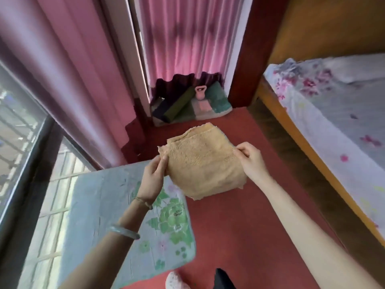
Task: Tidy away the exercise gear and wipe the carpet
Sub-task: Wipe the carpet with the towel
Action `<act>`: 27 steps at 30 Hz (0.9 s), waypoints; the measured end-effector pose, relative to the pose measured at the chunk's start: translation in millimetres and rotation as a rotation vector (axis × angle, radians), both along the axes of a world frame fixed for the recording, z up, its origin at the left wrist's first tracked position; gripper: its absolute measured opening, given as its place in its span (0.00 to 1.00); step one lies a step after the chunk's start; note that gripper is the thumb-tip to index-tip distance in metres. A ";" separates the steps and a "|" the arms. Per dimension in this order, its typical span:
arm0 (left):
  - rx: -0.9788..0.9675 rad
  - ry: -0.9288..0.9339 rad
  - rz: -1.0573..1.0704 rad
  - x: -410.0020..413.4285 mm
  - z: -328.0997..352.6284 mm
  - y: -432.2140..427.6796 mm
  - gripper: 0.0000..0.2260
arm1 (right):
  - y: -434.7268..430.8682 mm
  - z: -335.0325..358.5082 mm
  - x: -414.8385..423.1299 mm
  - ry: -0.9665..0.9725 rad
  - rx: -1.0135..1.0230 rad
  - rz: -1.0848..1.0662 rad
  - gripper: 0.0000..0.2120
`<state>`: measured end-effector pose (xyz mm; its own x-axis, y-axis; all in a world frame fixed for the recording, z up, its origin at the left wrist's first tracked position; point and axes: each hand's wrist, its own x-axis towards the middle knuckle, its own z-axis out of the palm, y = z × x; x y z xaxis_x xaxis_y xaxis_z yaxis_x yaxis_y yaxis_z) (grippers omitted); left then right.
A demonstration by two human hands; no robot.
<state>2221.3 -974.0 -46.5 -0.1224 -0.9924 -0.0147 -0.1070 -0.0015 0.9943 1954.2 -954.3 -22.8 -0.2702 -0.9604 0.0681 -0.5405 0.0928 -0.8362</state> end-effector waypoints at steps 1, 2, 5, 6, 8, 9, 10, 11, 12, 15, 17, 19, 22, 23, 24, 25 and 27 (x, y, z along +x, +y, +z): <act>0.017 0.021 -0.051 -20.0 4.0 5.4 0.17 | 16.5 0.4 -18.2 0.001 0.009 -0.027 0.05; 0.025 0.022 -0.092 -40.2 6.2 11.7 0.17 | 35.0 1.9 -35.7 0.001 0.018 -0.056 0.05; 0.044 0.004 -0.161 -101.0 9.5 40.5 0.17 | 98.9 5.0 -87.3 -0.031 0.022 -0.148 0.05; 0.057 0.009 -0.178 -122.0 8.2 52.7 0.15 | 122.3 6.1 -104.9 -0.039 0.024 -0.176 0.05; 0.081 0.007 -0.225 -163.3 6.0 82.7 0.13 | 169.3 6.3 -139.4 -0.046 0.033 -0.229 0.05; 0.089 0.003 -0.262 -185.3 4.6 100.3 0.13 | 194.3 5.6 -157.9 -0.051 0.040 -0.262 0.05; 0.097 -0.004 -0.304 -206.9 2.9 117.6 0.12 | 219.1 4.8 -175.7 -0.054 0.052 -0.297 0.05; 0.102 -0.012 -0.352 -228.3 2.1 135.4 0.12 | 243.6 2.8 -193.0 -0.058 0.066 -0.335 0.05; 0.109 -0.019 -0.398 -250.2 0.7 153.0 0.11 | 268.8 1.5 -209.5 -0.058 0.083 -0.373 0.06; 0.127 -0.010 -0.499 -311.9 -1.3 198.2 0.12 | 339.5 -4.0 -253.2 -0.052 0.143 -0.475 0.05; 0.147 -0.001 -0.553 -350.2 0.7 223.8 0.12 | 380.7 -6.1 -277.0 -0.038 0.210 -0.544 0.08; 0.152 -0.016 -0.610 -385.1 2.2 247.4 0.12 | 417.5 -6.6 -295.2 -0.030 0.270 -0.617 0.11; 0.145 -0.042 -0.700 -432.6 3.8 282.1 0.13 | 467.7 -8.3 -317.8 -0.078 0.269 -0.735 0.11; 0.146 -0.046 -0.731 -447.5 2.7 292.7 0.13 | 482.8 -9.6 -324.3 -0.104 0.255 -0.775 0.10; 0.152 -0.048 -0.764 -462.5 1.5 302.9 0.14 | 498.0 -9.9 -330.1 -0.132 0.230 -0.816 0.08; 0.163 -0.053 -0.795 -477.6 0.0 312.7 0.14 | 512.6 -11.3 -336.0 -0.160 0.199 -0.861 0.07; 0.198 -0.052 -0.868 -508.7 -4.8 330.6 0.13 | 540.7 -12.3 -346.4 -0.181 0.154 -0.954 0.06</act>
